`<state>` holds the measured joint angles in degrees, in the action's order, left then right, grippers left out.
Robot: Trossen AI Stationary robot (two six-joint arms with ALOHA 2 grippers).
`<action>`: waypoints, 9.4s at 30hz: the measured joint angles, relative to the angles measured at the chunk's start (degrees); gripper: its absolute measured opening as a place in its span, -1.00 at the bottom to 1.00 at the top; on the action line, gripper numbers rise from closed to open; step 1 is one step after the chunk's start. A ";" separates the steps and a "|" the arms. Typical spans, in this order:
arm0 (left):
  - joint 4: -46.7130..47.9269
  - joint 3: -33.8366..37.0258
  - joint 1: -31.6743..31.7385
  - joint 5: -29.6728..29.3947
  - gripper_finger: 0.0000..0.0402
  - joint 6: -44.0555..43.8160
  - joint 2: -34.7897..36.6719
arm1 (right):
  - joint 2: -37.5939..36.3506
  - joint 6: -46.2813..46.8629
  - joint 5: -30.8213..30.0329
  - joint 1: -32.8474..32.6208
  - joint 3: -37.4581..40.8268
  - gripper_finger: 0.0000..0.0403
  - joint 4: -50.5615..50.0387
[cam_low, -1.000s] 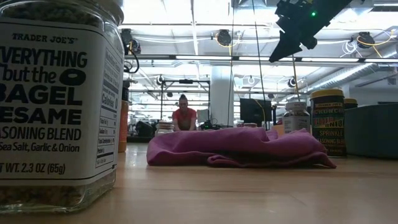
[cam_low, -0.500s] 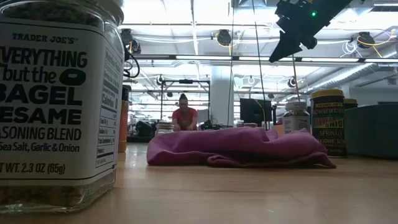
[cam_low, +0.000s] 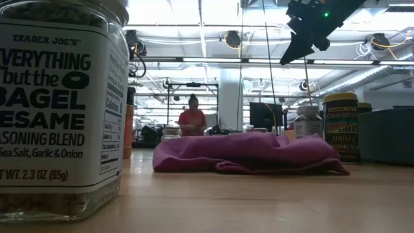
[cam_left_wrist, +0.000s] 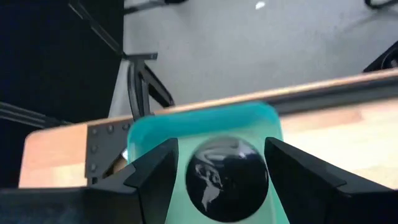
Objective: Sort spices by type
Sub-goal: Put the top black seasoning bottle into the blue bin, then put the right brown seasoning bottle into the orange bin, then put the black seasoning bottle into the blue bin
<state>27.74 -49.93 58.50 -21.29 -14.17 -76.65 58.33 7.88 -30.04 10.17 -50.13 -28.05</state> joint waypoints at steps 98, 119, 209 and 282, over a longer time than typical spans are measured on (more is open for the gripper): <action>-6.00 9.14 -57.77 11.99 0.23 30.95 35.96 | 48.22 -7.49 25.75 4.50 -27.41 -0.59 -23.30; -6.24 9.14 -57.78 11.99 0.23 31.04 35.96 | 46.95 -4.93 25.43 4.90 -27.39 -0.02 -20.55; -7.42 9.07 -57.77 12.01 0.23 29.99 35.35 | 38.71 8.61 23.98 47.50 -17.38 -0.27 -15.07; 15.56 -1.71 -72.38 9.11 0.57 -4.86 12.51 | 12.37 1.40 7.23 -6.54 -18.61 -0.35 -8.58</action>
<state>43.30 -51.64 -13.88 -12.18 -19.04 -64.14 70.70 9.28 -22.81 3.64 -68.74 -36.64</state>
